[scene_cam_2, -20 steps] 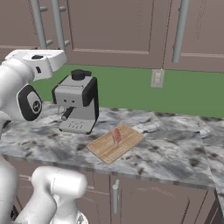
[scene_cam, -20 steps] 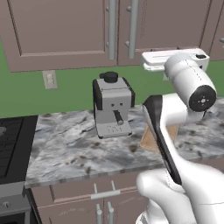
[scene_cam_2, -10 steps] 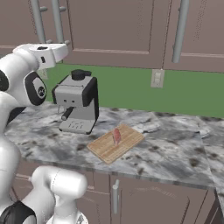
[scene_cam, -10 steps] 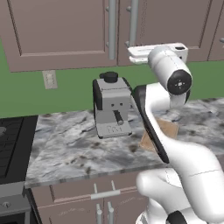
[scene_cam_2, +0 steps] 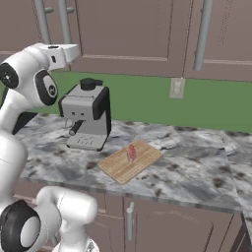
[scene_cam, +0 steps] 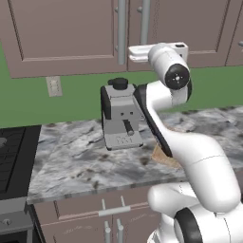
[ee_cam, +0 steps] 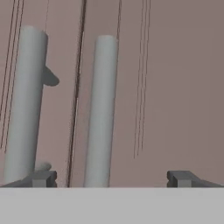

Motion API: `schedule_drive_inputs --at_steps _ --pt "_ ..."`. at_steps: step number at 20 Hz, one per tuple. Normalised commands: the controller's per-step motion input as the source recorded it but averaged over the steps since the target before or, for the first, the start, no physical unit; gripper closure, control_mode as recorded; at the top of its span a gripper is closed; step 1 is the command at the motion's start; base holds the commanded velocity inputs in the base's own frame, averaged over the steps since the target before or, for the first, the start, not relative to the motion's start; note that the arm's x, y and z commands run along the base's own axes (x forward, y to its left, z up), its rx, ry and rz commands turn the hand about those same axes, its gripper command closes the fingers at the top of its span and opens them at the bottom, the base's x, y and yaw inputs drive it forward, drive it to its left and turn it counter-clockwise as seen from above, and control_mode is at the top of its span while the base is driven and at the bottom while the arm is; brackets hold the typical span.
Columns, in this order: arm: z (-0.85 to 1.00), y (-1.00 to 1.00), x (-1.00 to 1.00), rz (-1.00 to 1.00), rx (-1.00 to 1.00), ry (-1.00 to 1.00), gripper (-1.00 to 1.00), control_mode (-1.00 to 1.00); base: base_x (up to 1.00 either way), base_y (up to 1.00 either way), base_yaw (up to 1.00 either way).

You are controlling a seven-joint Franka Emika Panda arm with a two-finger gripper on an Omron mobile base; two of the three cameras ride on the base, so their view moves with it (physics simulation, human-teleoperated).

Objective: Open the cabinet, retrieve the rolling pin, and place it next to the meat on the cutting board to prepare for tenderizing.

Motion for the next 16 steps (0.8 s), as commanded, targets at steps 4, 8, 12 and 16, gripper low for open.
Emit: schedule_drive_inputs --at_steps 4,8,12,16 --pt "0.0 0.09 0.55 0.0 0.0 0.06 -1.0 -1.0 0.0 0.0 0.0" --pt "0.0 0.1 0.56 0.0 0.0 0.07 -1.0 -1.0 0.0 0.0 0.0" --pt "0.0 0.04 0.51 0.0 0.0 0.06 1.0 -1.0 0.0 0.0 0.0" --pt "0.0 0.02 0.45 0.0 0.0 0.04 1.0 -1.0 0.0 0.0 0.0"
